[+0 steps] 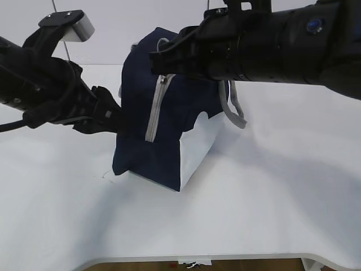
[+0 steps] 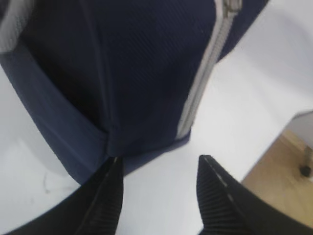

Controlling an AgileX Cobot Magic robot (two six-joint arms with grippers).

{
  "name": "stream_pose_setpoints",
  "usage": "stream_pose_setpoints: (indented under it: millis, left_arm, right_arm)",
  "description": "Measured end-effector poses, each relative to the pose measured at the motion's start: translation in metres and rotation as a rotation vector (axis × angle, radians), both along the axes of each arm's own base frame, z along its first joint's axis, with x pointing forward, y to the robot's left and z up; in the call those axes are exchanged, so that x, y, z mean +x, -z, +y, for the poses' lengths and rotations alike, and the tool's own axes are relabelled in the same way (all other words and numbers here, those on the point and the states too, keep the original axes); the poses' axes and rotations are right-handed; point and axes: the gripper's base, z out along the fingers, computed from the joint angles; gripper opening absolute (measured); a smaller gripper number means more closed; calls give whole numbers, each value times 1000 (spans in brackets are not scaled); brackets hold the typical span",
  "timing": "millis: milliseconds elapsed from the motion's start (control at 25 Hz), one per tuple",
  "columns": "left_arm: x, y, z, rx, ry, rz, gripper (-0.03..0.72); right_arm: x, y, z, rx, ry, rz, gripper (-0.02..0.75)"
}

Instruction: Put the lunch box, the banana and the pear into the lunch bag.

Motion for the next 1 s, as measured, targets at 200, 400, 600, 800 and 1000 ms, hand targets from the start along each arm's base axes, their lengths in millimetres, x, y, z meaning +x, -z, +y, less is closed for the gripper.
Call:
stream_pose_setpoints:
  millis: [200, 400, 600, 800, 1000]
  left_arm:
    - [5, -2, -1, -14, -15, -56, 372]
    - [9, 0, -4, -36, -17, -76, 352]
    - [18, 7, -5, -36, -60, -97, 132]
    - [18, 10, -6, -19, -31, -90, -6]
    - [10, 6, -2, 36, 42, -108, -9]
  right_arm:
    - [0, 0, 0, 0, 0, 0, 1]
    - [0, 0, 0, 5, -5, -3, 1]
    - [-1, -1, 2, 11, -11, -5, 1]
    - [0, 0, 2, -3, -17, -13, 1]
    - [2, -3, 0, -65, -12, -47, 1]
